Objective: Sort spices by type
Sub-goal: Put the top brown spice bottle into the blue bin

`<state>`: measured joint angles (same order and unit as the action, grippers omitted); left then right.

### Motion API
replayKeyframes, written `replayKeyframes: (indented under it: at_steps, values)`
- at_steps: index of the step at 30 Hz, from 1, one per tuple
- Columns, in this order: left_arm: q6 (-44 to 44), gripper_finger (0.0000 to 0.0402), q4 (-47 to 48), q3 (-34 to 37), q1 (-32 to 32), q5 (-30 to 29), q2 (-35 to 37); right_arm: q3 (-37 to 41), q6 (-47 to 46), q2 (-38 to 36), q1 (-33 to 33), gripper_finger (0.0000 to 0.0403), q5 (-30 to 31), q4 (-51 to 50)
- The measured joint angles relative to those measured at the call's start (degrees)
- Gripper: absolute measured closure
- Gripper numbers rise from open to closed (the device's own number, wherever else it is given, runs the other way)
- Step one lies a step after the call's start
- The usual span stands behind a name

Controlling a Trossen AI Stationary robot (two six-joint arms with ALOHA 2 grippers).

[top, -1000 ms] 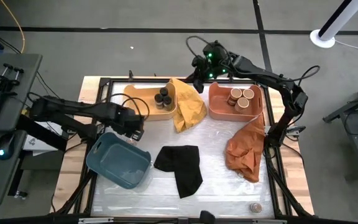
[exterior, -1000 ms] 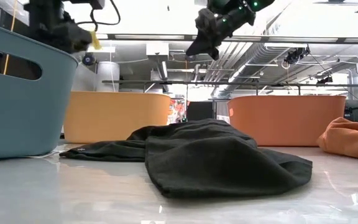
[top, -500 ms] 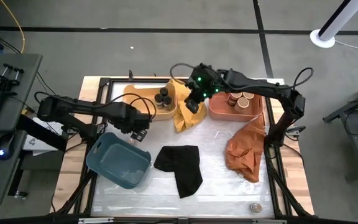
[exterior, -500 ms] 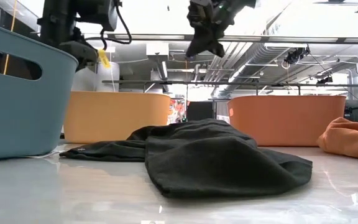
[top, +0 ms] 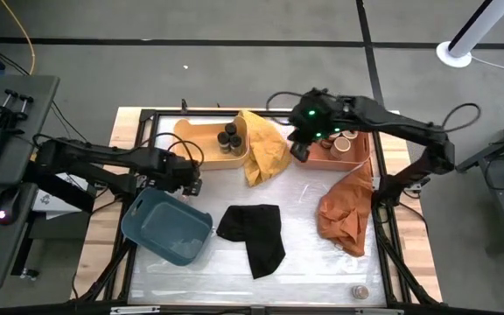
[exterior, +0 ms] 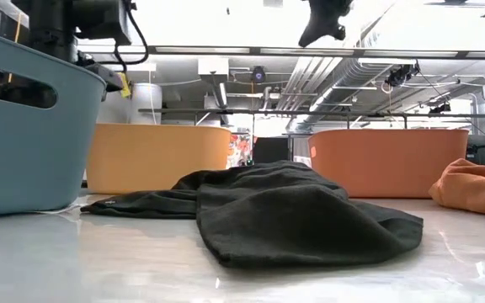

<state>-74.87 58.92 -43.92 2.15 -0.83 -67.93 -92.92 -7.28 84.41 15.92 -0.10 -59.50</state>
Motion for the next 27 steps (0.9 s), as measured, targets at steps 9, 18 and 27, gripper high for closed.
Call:
replayKeyframes:
  at_steps: [9,18,27]
  values:
    - [2.0,0.0156,-3.1,0.0,-0.9,2.8,-8.1,0.0,-0.3,-5.6,0.1,0.0403,2.0,-1.3]
    - [1.0,0.0157,-3.6,0.0,-2.3,3.8,-11.9,0.0,-0.3,-5.6,0.1,0.0403,2.1,-2.0]
    - [2.8,0.0205,-3.6,0.0,-1.9,3.1,-11.9,0.0,-1.1,-5.6,0.1,0.0403,3.6,-2.0]
